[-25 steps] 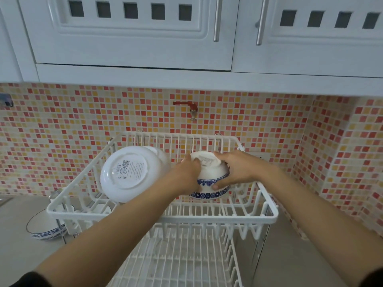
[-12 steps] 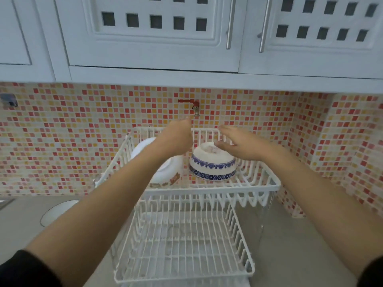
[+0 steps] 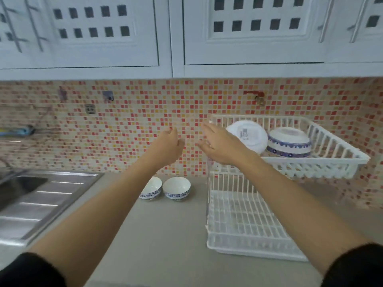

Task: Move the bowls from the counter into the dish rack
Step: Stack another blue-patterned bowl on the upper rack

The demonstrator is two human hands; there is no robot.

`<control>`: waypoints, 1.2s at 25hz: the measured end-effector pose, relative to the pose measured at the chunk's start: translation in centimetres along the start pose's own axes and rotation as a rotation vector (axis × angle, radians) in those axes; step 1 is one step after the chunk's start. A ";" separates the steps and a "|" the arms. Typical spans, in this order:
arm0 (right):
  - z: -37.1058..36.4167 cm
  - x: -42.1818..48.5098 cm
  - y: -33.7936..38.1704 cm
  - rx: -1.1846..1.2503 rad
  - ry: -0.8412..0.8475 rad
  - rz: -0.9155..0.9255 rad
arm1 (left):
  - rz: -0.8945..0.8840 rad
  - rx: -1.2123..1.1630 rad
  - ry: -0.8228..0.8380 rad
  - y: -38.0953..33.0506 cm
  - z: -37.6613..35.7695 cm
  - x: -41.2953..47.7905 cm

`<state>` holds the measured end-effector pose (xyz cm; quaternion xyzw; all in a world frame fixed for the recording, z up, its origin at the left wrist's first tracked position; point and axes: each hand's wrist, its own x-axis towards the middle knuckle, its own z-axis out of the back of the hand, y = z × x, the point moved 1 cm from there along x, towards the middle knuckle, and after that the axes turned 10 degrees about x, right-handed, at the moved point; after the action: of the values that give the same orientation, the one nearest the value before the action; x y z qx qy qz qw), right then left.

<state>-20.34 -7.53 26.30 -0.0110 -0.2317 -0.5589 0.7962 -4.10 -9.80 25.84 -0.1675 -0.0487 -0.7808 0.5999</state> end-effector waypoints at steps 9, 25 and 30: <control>-18.8 3.5 3.1 0.266 0.119 -0.362 | 0.189 -0.004 0.281 11.9 -12.0 -3.8; -39.6 12.8 -9.0 0.410 -0.019 -1.002 | 0.455 -0.257 0.517 15.7 -33.5 9.1; -42.9 15.4 -10.5 0.539 -0.038 -1.186 | 0.533 -0.354 0.512 15.9 -36.8 12.5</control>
<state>-10.36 -36.91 -8.63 0.3090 -0.3445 -0.8255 0.3231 0.76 -35.85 -6.71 -0.0749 0.2824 -0.6106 0.7360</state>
